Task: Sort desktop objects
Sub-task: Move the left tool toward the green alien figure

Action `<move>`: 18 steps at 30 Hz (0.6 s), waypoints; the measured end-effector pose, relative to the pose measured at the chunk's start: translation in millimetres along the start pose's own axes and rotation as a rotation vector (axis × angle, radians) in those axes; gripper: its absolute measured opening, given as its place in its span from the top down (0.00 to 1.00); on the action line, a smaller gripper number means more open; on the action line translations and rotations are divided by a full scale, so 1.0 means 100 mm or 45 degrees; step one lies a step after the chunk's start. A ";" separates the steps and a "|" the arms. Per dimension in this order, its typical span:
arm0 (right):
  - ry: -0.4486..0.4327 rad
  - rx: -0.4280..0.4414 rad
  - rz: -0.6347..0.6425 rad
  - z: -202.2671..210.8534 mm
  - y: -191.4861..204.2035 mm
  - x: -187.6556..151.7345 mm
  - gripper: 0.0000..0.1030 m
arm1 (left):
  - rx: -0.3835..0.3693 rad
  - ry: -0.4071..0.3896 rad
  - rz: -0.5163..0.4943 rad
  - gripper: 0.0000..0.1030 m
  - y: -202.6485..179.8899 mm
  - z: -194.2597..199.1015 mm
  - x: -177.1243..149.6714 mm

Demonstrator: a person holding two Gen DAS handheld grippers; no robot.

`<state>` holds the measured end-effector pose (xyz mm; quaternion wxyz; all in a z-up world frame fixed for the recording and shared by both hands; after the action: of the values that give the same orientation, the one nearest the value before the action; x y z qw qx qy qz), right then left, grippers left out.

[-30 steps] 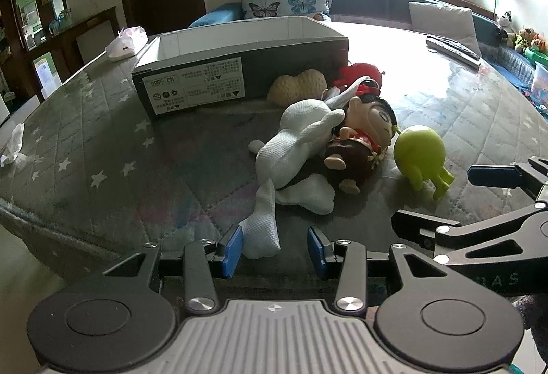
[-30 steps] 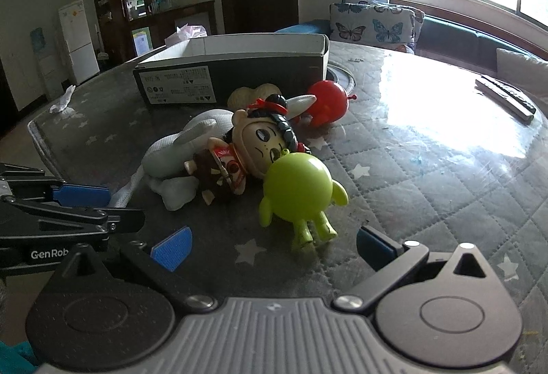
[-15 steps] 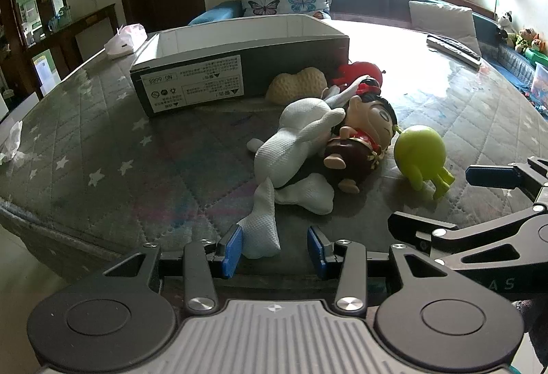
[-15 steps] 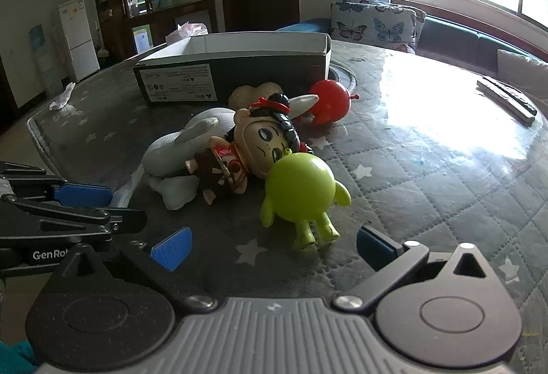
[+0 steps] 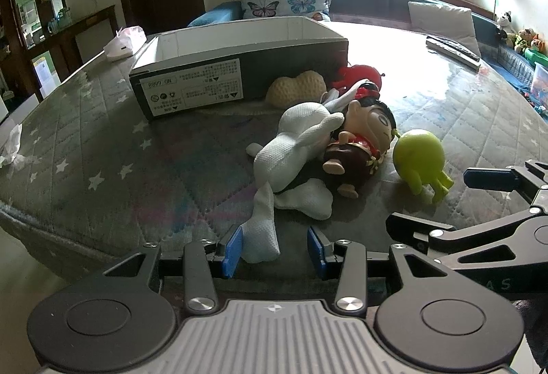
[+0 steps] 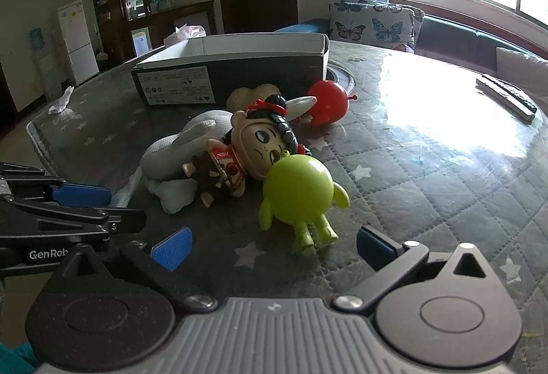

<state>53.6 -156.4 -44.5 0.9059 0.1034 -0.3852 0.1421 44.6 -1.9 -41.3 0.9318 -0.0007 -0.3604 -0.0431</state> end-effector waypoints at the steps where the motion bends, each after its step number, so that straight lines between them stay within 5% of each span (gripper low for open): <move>1: -0.001 0.000 0.000 0.00 0.00 0.00 0.00 | -0.007 0.002 0.007 0.57 0.00 0.00 0.00; 18: -0.001 -0.003 -0.009 -0.06 -0.06 0.02 0.00 | -0.021 0.007 -0.005 0.57 -0.03 -0.04 0.09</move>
<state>61.0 -159.6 -47.1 0.9064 0.1036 -0.3853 0.1384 54.1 -5.8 -38.2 0.9327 -0.0076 -0.3575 -0.0478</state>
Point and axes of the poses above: each gripper's, at about its wrist camera, not at the fingertips, and z roughly against the way its jaws point, y to its left, x to its top, the point moved 6 cm from there along -z, roughly the way its jaws point, and after that the axes turned 1 degree about y, right-handed, at the moved point
